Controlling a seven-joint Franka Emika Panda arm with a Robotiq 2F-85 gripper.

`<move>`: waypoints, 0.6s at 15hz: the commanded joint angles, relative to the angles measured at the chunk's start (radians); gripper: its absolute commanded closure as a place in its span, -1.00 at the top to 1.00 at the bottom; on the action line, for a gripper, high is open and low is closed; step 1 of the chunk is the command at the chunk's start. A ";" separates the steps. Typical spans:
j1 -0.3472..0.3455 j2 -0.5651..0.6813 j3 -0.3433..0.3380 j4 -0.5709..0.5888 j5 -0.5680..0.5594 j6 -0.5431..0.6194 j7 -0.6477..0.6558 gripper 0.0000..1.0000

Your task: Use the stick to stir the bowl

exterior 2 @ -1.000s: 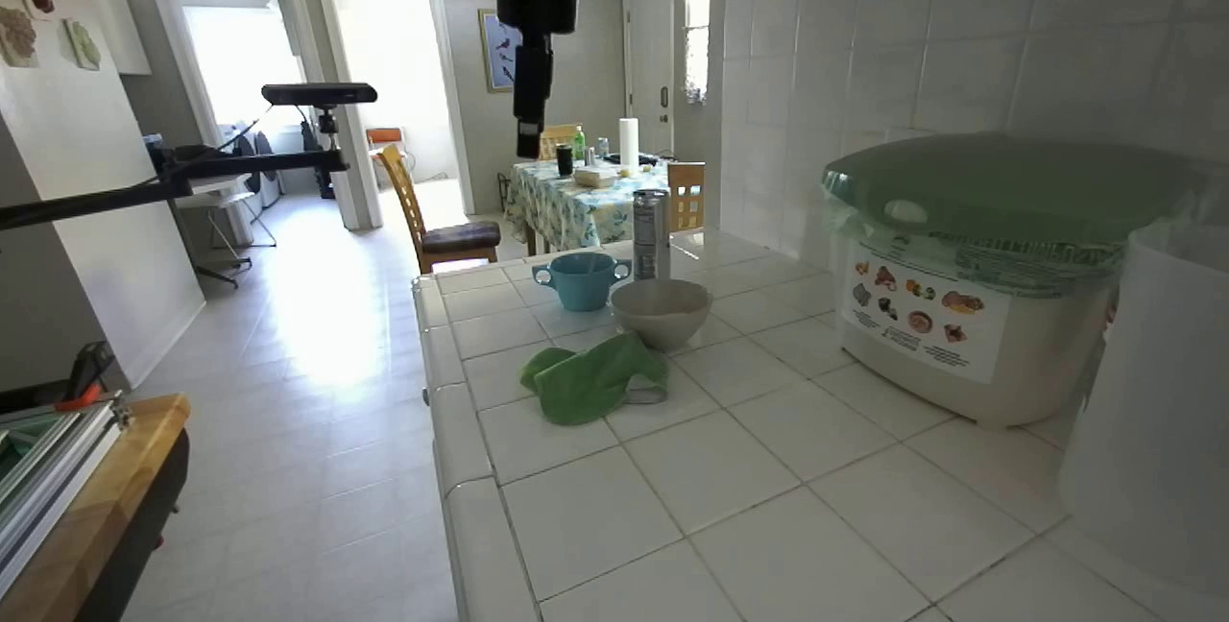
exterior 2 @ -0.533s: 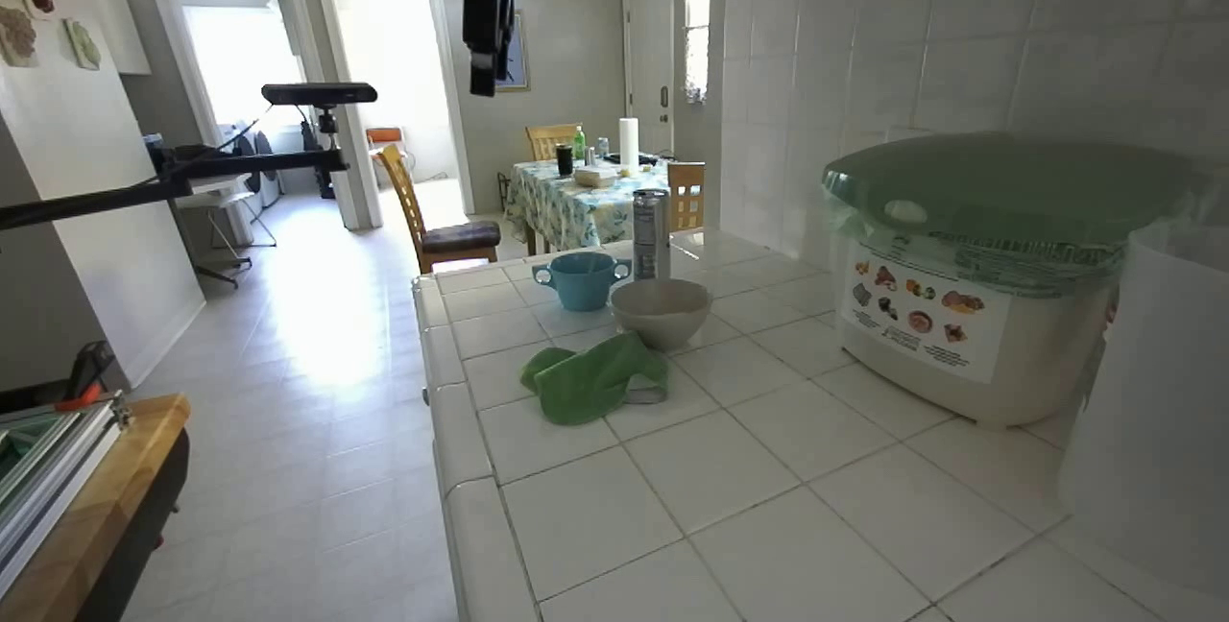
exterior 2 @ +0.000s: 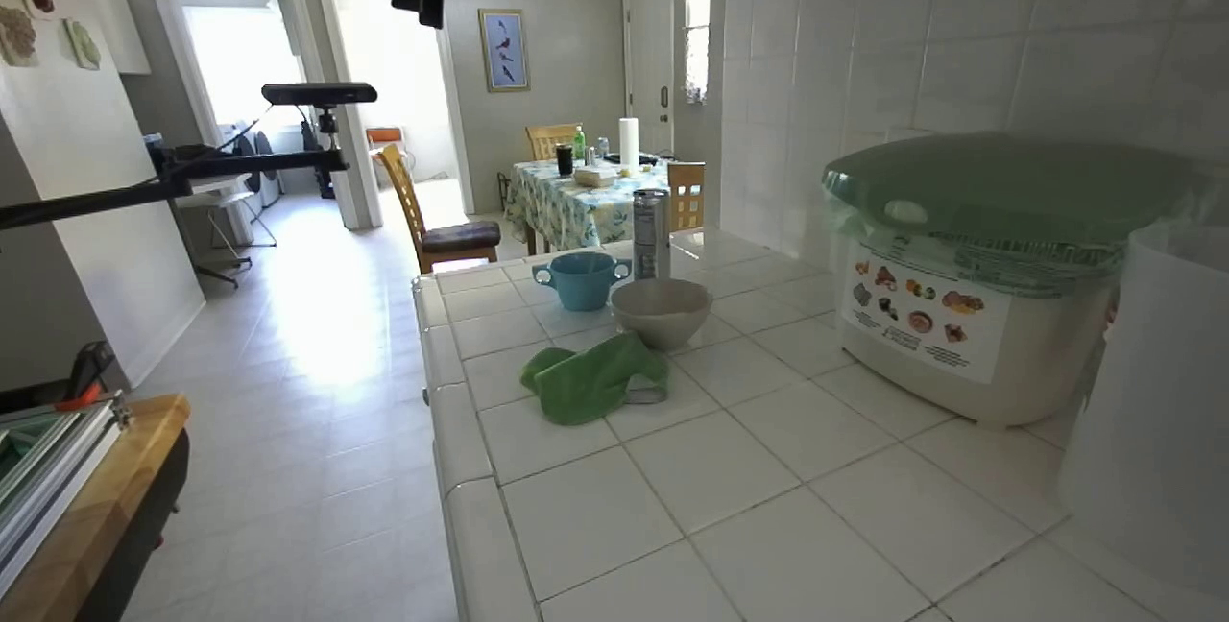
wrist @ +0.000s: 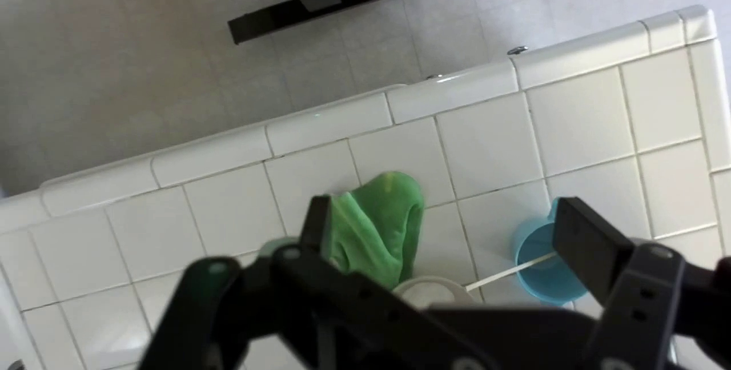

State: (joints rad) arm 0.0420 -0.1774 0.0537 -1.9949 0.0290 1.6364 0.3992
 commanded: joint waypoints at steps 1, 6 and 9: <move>-0.006 0.000 0.021 0.039 -0.109 -0.075 -0.043 1.00; -0.009 -0.031 0.018 -0.016 -0.211 0.066 -0.068 1.00; -0.013 -0.047 0.011 -0.060 -0.194 0.201 -0.049 1.00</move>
State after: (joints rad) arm 0.0381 -0.1876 0.0664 -1.9954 -0.1681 1.7276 0.3533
